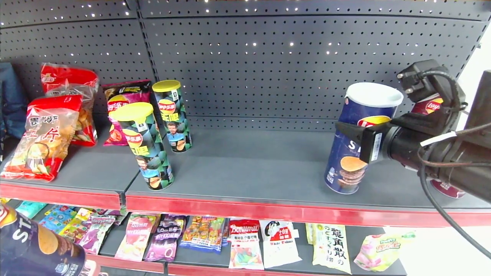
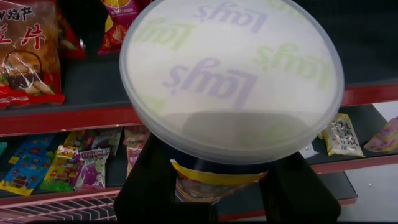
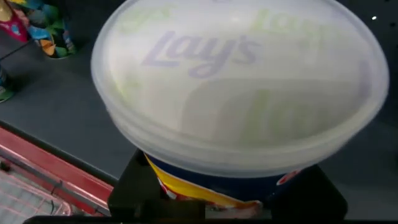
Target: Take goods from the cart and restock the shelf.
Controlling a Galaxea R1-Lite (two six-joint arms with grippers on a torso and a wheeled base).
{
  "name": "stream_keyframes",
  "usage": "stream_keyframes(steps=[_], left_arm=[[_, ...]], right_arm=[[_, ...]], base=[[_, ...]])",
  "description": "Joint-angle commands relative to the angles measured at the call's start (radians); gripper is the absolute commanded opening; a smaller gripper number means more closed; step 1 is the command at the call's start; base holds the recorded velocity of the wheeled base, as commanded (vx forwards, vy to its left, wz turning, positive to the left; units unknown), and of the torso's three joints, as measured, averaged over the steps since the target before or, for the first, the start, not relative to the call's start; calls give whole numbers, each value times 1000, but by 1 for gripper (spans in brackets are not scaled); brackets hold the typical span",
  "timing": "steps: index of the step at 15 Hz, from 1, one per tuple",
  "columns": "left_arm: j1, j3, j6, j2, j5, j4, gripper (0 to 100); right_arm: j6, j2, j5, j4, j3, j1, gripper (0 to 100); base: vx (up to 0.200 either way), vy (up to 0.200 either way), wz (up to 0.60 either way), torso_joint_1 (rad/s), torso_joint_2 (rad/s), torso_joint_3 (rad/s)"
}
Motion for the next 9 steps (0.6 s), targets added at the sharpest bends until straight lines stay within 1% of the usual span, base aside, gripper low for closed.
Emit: stream_keyframes(steps=[1, 3, 4, 5, 7, 9], left_arm=[[0, 1, 0, -4, 0, 0, 0], [0, 1, 0, -3, 0, 0, 0], [0, 1, 0, -3, 0, 0, 0], [0, 2, 0, -3, 2, 0, 0], [0, 4, 0, -3, 2, 0, 0], [0, 6, 0, -3, 3, 0, 0]], right_arm=[[2, 43, -4, -3, -3, 32, 0], [16, 93, -4, -5, -41, 52, 0], [52, 136, -7, -31, -72, 58, 0], [58, 164, -14, -66, -85, 58, 0], [59, 199, -47, -107, -85, 58, 0], [67, 216, -115, -111, -67, 75, 0]], base=[[0, 0, 0, 0, 0, 0], [0, 0, 0, 0, 0, 0], [0, 0, 0, 0, 0, 0], [0, 0, 0, 0, 0, 0], [0, 0, 0, 0, 0, 0], [0, 0, 0, 0, 0, 0]])
